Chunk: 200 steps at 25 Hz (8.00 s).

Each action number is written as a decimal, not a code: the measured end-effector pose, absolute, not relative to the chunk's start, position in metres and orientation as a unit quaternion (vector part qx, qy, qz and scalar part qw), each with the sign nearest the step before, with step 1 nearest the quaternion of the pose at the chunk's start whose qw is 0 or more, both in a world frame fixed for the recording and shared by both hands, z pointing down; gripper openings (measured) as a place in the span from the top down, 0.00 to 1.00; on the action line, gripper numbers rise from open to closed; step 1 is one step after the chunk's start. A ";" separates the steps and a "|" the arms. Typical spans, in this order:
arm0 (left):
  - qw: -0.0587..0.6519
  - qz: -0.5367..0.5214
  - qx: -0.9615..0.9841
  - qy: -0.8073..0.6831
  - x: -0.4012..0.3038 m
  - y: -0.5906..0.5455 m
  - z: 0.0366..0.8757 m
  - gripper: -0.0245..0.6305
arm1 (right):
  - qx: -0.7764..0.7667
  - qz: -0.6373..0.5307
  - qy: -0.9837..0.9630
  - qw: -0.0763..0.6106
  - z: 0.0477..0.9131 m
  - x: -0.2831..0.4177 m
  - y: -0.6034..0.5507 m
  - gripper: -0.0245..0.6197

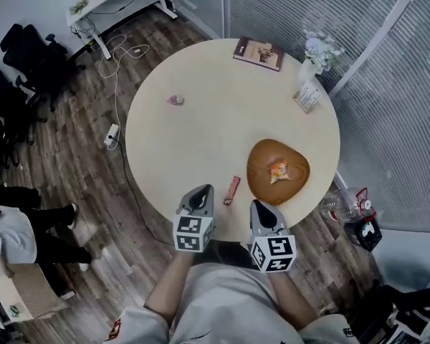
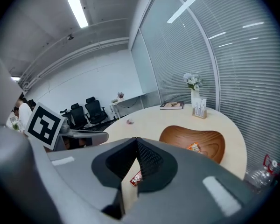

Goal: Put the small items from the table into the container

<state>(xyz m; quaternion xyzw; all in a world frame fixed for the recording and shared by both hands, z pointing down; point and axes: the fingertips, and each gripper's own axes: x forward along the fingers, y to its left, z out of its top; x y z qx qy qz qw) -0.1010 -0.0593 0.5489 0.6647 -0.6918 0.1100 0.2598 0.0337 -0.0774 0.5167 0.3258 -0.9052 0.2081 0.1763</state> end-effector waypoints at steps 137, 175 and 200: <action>0.295 0.145 0.716 -0.616 -0.077 -0.042 0.582 0.95 | 0.394 0.254 -0.871 0.146 0.513 0.061 -0.054 0.96; 0.365 0.355 0.652 -0.561 -0.035 -0.073 0.732 0.80 | 0.438 0.284 -0.838 0.161 0.543 0.110 -0.078 0.96; 0.291 0.316 0.739 -0.519 0.028 -0.181 0.651 0.79 | 0.496 0.285 -0.808 0.141 0.531 0.154 -0.061 0.96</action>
